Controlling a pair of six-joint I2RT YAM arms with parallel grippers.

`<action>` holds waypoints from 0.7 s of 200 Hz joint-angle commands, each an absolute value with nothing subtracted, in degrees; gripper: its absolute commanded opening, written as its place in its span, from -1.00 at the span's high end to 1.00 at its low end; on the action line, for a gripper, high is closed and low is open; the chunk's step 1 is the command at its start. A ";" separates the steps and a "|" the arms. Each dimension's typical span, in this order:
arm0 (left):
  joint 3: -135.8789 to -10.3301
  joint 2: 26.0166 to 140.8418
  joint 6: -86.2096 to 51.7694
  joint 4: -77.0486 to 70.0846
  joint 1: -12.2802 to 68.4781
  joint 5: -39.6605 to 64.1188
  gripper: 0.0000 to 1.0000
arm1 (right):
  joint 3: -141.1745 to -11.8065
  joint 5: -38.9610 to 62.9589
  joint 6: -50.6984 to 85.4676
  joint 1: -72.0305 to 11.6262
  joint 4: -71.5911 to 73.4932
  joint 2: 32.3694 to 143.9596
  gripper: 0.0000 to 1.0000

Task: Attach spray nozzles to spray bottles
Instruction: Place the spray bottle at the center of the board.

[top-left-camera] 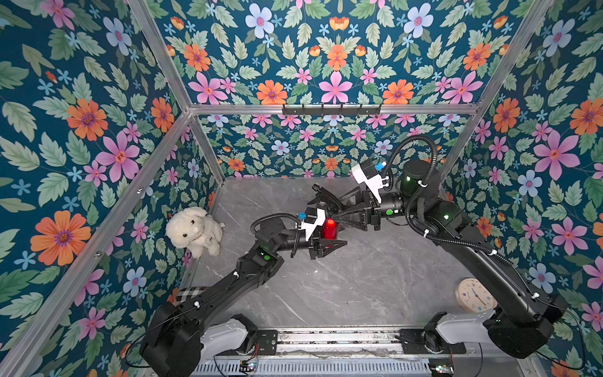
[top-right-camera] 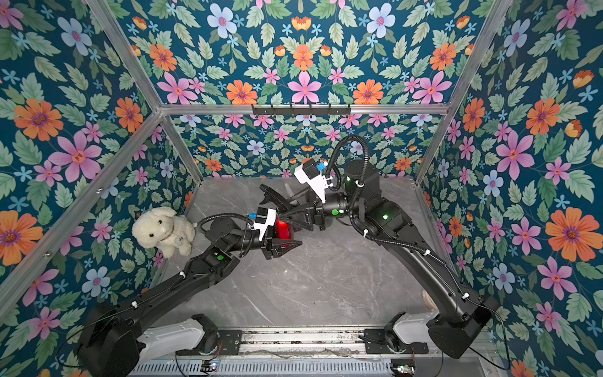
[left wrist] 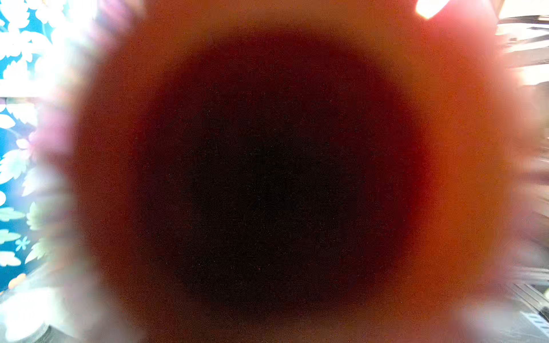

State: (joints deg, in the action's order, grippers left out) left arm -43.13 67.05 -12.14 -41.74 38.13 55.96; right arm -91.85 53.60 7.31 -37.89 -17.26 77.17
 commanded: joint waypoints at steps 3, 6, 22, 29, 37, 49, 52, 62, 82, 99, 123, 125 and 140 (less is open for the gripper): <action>-43.77 67.65 -14.14 -43.46 38.03 58.09 1.00 | -92.96 51.14 4.73 -39.23 -19.93 77.76 0.05; -43.71 67.67 -14.20 -43.49 38.01 58.09 1.00 | -93.06 50.81 4.58 -39.42 -20.17 77.82 0.07; -43.79 67.76 -14.24 -43.50 38.03 58.32 1.00 | -93.34 49.17 3.71 -40.25 -21.01 78.00 0.11; -43.78 67.76 -14.24 -43.33 38.06 57.86 1.00 | -93.27 48.48 3.46 -40.47 -21.18 77.96 0.18; -43.76 67.71 -14.14 -43.24 38.06 57.51 1.00 | -93.21 48.06 3.60 -40.64 -21.14 77.92 0.25; -43.65 67.55 -14.00 -42.98 38.06 56.41 1.00 | -92.99 46.89 3.55 -41.12 -21.18 77.72 0.32; -43.60 67.51 -13.86 -42.87 38.06 56.08 1.00 | -92.96 46.52 3.34 -41.44 -21.26 77.65 0.33; -43.76 67.41 -13.54 -42.43 38.06 55.09 1.00 | -92.57 45.21 3.08 -42.13 -21.26 77.43 0.39; -43.76 67.15 -12.95 -41.85 38.06 51.94 1.00 | -91.43 41.80 3.25 -43.68 -20.77 76.93 0.44; -43.64 66.75 -12.16 -40.94 38.06 47.52 1.00 | -90.33 37.35 3.57 -45.16 -20.39 76.26 0.48; -43.66 65.93 -9.98 -38.75 38.10 40.34 1.00 | -89.28 28.76 4.56 -48.37 -20.38 75.76 0.45; -43.72 65.92 -9.90 -38.58 38.13 40.08 1.00 | -89.23 28.22 4.59 -48.52 -20.39 75.81 0.42; -43.60 65.87 -9.23 -38.22 38.14 40.23 1.00 | -89.30 27.01 4.85 -48.86 -20.81 76.02 0.16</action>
